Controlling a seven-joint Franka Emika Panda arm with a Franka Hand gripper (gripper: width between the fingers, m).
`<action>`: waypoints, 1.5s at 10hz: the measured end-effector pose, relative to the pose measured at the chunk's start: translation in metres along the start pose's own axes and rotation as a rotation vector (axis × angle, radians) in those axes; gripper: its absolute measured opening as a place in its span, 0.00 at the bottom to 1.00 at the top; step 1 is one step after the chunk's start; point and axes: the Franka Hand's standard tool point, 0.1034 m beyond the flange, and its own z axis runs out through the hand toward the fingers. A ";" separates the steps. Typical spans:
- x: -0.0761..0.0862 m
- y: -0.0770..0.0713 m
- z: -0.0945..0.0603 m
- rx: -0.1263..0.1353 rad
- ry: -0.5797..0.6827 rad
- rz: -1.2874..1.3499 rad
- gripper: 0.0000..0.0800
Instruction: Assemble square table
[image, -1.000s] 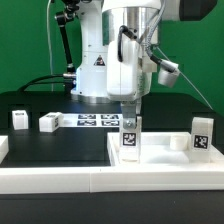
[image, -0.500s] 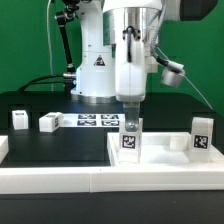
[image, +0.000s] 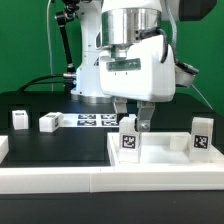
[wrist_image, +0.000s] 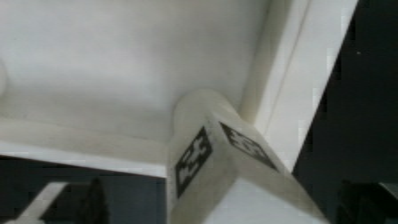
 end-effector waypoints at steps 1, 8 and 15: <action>0.000 0.000 0.000 0.000 0.000 -0.084 0.81; -0.001 -0.002 0.000 -0.031 0.011 -0.681 0.81; 0.001 -0.002 -0.001 -0.044 0.019 -0.987 0.81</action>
Offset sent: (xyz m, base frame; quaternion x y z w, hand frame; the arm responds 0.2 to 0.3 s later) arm 0.0058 0.0017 0.0006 -0.0357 -0.0001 -0.2834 0.9583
